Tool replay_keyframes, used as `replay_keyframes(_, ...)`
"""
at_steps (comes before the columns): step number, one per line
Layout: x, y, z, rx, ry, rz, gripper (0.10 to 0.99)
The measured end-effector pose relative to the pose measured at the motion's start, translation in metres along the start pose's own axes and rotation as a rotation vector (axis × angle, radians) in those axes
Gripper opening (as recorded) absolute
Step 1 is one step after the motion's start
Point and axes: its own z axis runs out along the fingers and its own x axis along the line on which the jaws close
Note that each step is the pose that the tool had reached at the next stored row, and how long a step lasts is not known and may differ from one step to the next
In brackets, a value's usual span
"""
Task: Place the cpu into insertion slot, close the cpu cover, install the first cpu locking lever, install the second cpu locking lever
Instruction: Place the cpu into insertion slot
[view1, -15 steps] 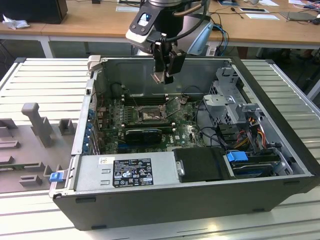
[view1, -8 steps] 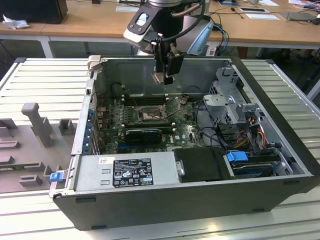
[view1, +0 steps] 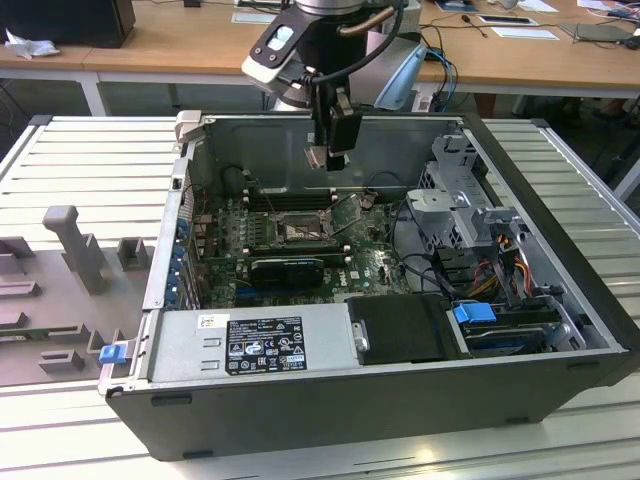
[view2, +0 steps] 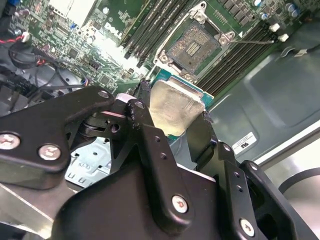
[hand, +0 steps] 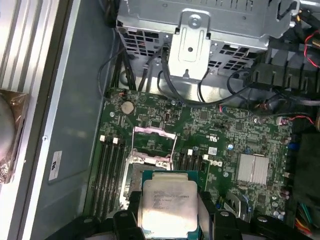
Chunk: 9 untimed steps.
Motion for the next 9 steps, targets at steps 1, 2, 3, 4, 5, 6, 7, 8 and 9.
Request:
replay_keyframes(1,0.0,0.0,0.0003,0.0,-0.0009,0.01,0.529)
replay_keyframes(2,0.0,0.0,0.0005,0.0,-0.0019,0.02,0.529)
replay_keyframes(3,0.0001,0.0,0.0009,-0.001,-0.0032,0.033,0.529)
replay_keyframes(4,0.0001,-0.0001,0.0015,-0.001,-0.0047,0.049,0.529)
replay_keyframes(5,0.0001,-0.0001,0.0019,-0.001,-0.0058,0.061,0.529)
replay_keyframes(6,0.0001,-0.0002,0.0026,-0.001,-0.0067,0.071,0.529)
replay_keyframes(7,0.0001,-0.0002,0.0034,-0.002,-0.0075,0.08,0.529)
replay_keyframes(8,0.0001,-0.0003,0.0041,-0.002,-0.0084,0.089,0.529)
replay_keyframes(9,0.0001,-0.0004,0.0052,-0.002,-0.0096,0.103,0.529)
